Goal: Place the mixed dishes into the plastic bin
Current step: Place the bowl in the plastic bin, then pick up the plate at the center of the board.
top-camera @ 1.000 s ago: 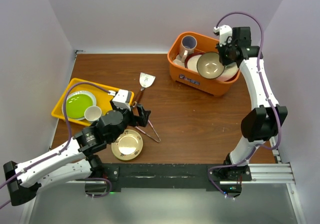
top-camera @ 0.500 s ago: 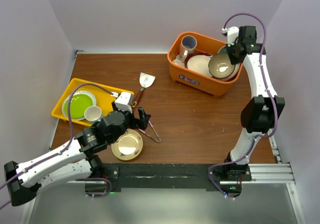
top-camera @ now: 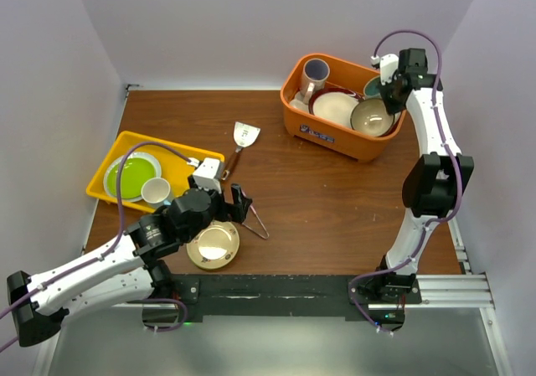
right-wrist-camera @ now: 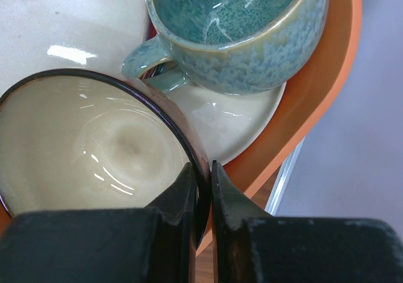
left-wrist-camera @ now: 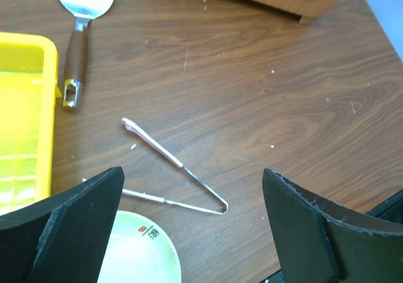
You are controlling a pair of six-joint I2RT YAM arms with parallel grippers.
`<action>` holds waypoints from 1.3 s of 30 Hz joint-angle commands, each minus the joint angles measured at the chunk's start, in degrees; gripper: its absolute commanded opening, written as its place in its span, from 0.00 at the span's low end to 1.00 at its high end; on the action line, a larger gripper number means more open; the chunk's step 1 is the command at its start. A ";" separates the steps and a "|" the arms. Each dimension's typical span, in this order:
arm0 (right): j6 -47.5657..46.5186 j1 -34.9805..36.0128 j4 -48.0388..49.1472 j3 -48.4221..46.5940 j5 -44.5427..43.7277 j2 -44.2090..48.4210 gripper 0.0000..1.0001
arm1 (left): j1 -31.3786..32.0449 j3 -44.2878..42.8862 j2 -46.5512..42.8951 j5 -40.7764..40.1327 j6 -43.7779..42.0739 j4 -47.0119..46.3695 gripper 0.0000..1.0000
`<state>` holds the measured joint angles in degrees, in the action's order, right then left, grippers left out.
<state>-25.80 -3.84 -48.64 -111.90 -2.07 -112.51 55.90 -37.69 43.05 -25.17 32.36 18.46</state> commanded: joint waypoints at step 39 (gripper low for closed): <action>-1.79 -1.79 3.20 15.90 35.87 28.91 0.70 | -0.27 -3.35 7.66 4.68 15.55 24.97 0.97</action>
<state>-26.26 -5.65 -46.00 -102.56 19.14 -90.67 55.88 -39.33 49.28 -22.46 47.44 42.24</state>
